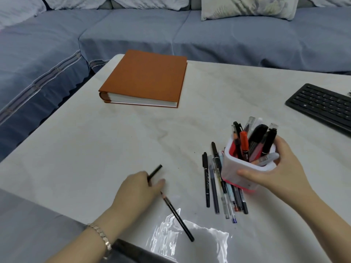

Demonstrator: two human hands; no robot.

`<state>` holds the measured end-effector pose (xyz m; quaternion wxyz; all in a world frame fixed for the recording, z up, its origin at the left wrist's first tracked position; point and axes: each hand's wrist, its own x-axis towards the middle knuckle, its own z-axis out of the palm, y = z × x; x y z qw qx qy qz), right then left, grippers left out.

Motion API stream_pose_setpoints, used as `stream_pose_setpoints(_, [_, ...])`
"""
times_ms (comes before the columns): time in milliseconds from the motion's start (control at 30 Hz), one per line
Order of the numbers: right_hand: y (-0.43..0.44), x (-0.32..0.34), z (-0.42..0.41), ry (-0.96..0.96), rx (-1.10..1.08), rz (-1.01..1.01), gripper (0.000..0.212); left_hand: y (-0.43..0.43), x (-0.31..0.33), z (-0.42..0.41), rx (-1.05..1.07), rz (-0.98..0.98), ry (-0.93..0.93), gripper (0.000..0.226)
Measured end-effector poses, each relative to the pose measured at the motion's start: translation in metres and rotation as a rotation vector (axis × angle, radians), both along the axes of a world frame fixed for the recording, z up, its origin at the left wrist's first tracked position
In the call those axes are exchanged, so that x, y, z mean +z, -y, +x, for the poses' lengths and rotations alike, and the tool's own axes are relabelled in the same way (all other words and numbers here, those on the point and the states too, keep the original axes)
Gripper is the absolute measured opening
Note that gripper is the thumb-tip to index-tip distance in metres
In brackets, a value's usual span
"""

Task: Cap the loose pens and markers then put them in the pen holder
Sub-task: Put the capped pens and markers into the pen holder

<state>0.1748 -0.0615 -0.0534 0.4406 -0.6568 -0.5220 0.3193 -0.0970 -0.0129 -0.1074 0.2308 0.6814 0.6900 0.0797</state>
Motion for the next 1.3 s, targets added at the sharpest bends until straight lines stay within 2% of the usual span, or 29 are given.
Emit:
stream_pose_setpoints(100, [-0.001,0.005,-0.007,0.006,0.031,0.011,0.068,0.014,-0.011,0.013,-0.023,-0.125,-0.047,0.044])
stream_pose_setpoints(267, [0.003,0.006,-0.004,-0.022,0.014,0.013,0.067,0.017,-0.019,0.03,-0.02,-0.052,0.086,0.038])
stream_pose_setpoints(333, [0.006,0.004,0.0,-0.028,-0.008,0.013,0.068,0.013,-0.013,0.036,-0.043,0.007,0.242,0.033])
stream_pose_setpoints(467, [0.014,0.001,0.012,-0.024,-0.036,0.014,0.067,0.001,0.021,0.069,-0.06,0.122,0.726,0.015])
stream_pose_setpoints(600, [0.021,0.002,0.02,-0.039,-0.052,0.019,0.072,-0.01,0.07,0.119,-0.155,0.28,1.089,0.014])
stream_pose_setpoints(700, [0.024,-0.003,0.028,-0.035,-0.088,0.026,0.072,-0.016,0.097,0.155,-0.16,0.214,1.35,0.018])
stream_pose_setpoints(800, [0.029,-0.007,0.035,-0.011,-0.13,0.06,0.072,-0.011,0.105,0.187,-0.189,0.128,1.49,0.021])
stream_pose_setpoints(900, [0.03,-0.008,0.038,-0.031,-0.124,0.084,0.066,0.002,0.092,0.209,-0.253,0.064,1.489,0.02])
stream_pose_setpoints(1000, [0.033,-0.014,0.043,-0.056,-0.141,0.072,0.064,0.01,0.069,0.218,-0.331,0.036,1.324,0.022])
stream_pose_setpoints(1133, [0.036,-0.028,0.051,-0.056,-0.194,0.057,0.073,0.008,0.053,0.215,-0.388,0.099,1.12,0.057])
stream_pose_setpoints(1167, [0.035,-0.029,0.051,-0.053,-0.188,0.064,0.074,0.007,0.05,0.214,-0.419,0.136,1.077,0.06])
stream_pose_setpoints(1300, [0.028,-0.036,0.049,-0.063,-0.181,0.128,0.064,0.004,0.03,0.218,-0.627,0.4,0.762,0.034])
